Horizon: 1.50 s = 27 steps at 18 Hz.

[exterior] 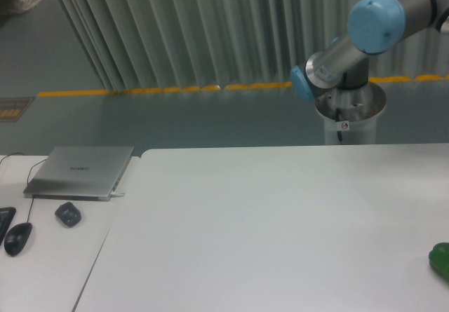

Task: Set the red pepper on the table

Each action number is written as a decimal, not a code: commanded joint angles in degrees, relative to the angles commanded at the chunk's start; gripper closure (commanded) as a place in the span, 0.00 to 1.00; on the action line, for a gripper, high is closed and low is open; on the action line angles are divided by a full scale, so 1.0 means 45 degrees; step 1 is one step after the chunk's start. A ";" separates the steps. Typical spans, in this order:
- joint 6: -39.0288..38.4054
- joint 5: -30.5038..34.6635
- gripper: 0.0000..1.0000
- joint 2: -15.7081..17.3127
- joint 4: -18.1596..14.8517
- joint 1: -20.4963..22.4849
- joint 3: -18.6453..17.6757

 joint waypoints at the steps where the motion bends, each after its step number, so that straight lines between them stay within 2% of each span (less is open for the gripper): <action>1: 0.0000 0.0000 0.00 -0.0001 -0.0019 -0.0039 -0.0019; 16: 0.0176 0.0000 0.00 -0.0528 -0.0019 -0.0118 0.0000; 17: 0.0176 0.0000 0.31 -0.0509 -0.0019 -0.0098 -0.0038; 19: 0.0195 -0.0020 0.34 -0.0431 -0.0019 -0.0098 -0.0078; 22: 0.0215 -0.0175 0.44 -0.0372 -0.0019 -0.0059 -0.0098; 27: 0.0215 -0.0547 0.44 -0.0002 -0.0038 0.0154 -0.0312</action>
